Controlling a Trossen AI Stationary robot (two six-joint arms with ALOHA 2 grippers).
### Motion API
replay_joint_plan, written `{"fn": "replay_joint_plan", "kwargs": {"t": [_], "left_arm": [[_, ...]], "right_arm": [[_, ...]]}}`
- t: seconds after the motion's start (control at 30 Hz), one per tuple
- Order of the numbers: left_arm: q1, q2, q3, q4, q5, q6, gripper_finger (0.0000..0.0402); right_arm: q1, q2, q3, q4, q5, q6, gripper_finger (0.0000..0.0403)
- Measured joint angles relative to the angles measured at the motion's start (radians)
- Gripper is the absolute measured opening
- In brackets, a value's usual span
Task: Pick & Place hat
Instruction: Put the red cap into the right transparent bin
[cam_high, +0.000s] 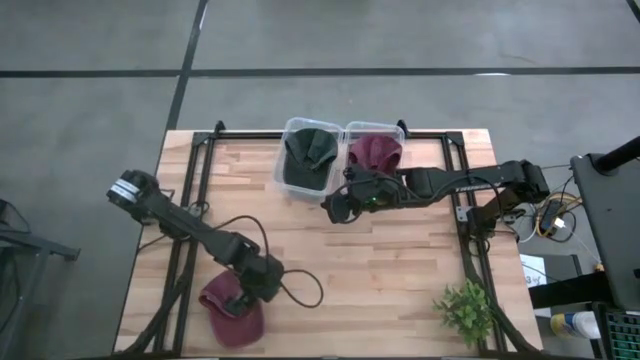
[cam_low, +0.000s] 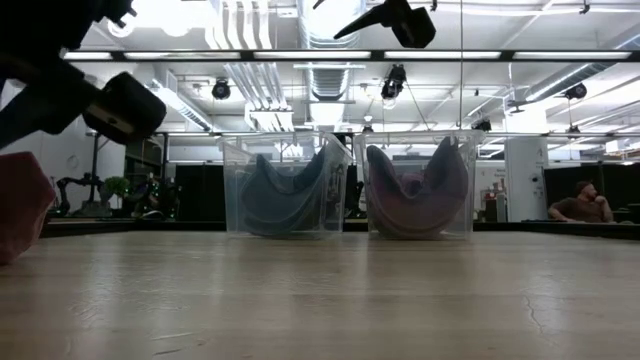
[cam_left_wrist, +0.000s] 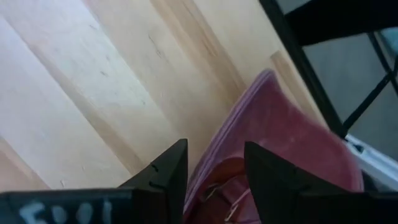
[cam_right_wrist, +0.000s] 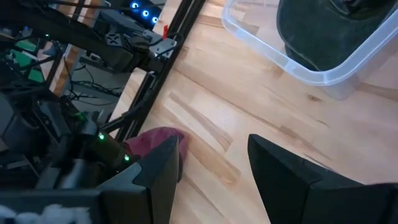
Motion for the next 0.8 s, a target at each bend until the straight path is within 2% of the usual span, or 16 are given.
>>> {"fn": "replay_joint_plan", "kwargs": {"t": [0.37,0.5,0.63,0.8], "left_arm": [[0.0,0.061,0.0,-0.027,0.0,0.09,0.0144],[0.0,0.064,0.0,-0.047,-0.001,0.101,0.0103],[0.003,0.057,0.003,-0.046,-0.008,0.074,0.002],[0.013,0.054,0.053,-0.131,-0.031,0.042,0.0008]], "right_arm": [[0.0,0.0,0.0,0.0,0.0,-0.005,0.0187],[0.0,0.0,0.0,-0.001,0.0,-0.011,0.0187],[0.0,0.0,0.0,-0.001,0.0,-0.024,0.0187],[0.0,0.0,0.0,-0.001,-0.001,-0.04,0.0187]]}}
